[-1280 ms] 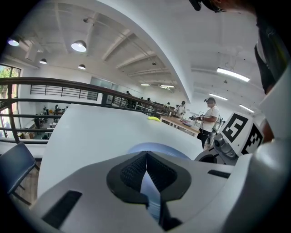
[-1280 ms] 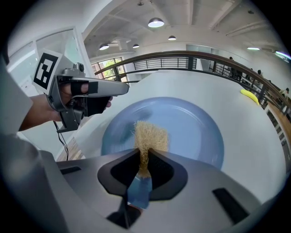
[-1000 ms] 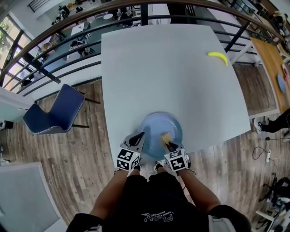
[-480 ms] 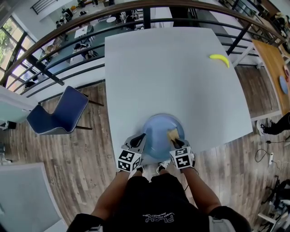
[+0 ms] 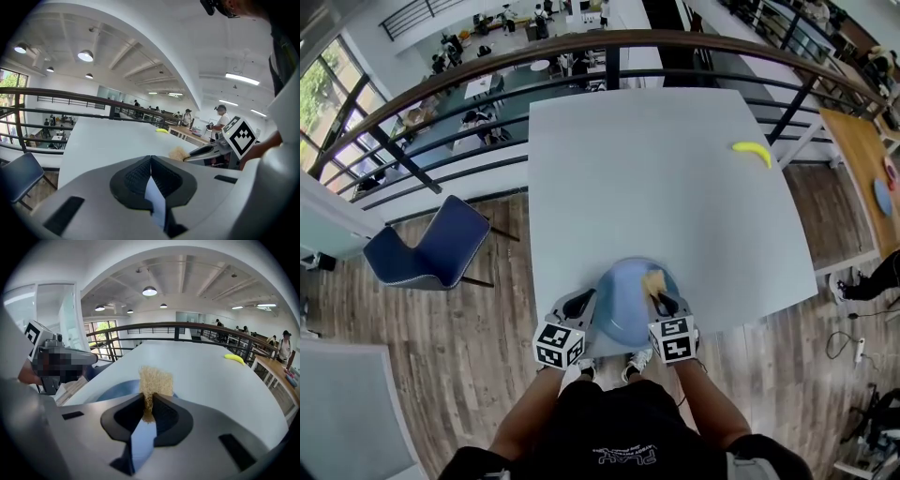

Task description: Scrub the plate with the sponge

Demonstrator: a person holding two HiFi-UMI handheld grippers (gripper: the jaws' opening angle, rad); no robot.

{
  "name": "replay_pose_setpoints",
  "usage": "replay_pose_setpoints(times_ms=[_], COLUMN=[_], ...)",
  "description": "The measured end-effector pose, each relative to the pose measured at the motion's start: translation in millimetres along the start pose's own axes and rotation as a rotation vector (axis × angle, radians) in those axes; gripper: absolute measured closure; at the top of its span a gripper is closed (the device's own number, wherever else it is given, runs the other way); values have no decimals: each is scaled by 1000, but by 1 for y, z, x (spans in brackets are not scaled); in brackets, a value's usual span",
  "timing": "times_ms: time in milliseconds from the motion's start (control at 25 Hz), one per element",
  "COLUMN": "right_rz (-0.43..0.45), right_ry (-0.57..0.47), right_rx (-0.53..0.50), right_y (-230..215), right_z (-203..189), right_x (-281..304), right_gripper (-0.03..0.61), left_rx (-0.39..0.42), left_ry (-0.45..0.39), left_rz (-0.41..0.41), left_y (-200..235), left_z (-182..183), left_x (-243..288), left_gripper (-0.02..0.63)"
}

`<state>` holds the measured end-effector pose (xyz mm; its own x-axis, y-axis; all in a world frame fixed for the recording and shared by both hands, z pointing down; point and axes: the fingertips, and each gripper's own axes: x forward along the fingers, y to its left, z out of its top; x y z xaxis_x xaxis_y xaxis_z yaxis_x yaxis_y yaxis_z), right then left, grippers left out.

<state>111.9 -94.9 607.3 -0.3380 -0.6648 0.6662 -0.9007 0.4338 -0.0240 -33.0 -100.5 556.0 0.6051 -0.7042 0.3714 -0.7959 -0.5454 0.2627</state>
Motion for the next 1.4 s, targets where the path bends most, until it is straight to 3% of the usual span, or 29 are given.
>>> replay_pose_setpoints(times_ms=[360, 720, 1040, 1400], right_rz=[44, 55, 48, 66], right_ry=[-269, -454, -546, -557], right_rx=[-7, -64, -108, -120], right_y=[11, 29, 30, 36], right_z=[82, 151, 177, 181], right_x=[-34, -76, -96, -99], right_gripper=[522, 522, 523, 523], left_rx=[10, 75, 105, 114], left_ry=[-112, -214, -278, -297], left_rz=[72, 69, 86, 75], left_y=[15, 2, -2, -17], left_z=[55, 109, 135, 134], left_x=[-22, -41, -51, -61], left_gripper=[601, 601, 601, 601])
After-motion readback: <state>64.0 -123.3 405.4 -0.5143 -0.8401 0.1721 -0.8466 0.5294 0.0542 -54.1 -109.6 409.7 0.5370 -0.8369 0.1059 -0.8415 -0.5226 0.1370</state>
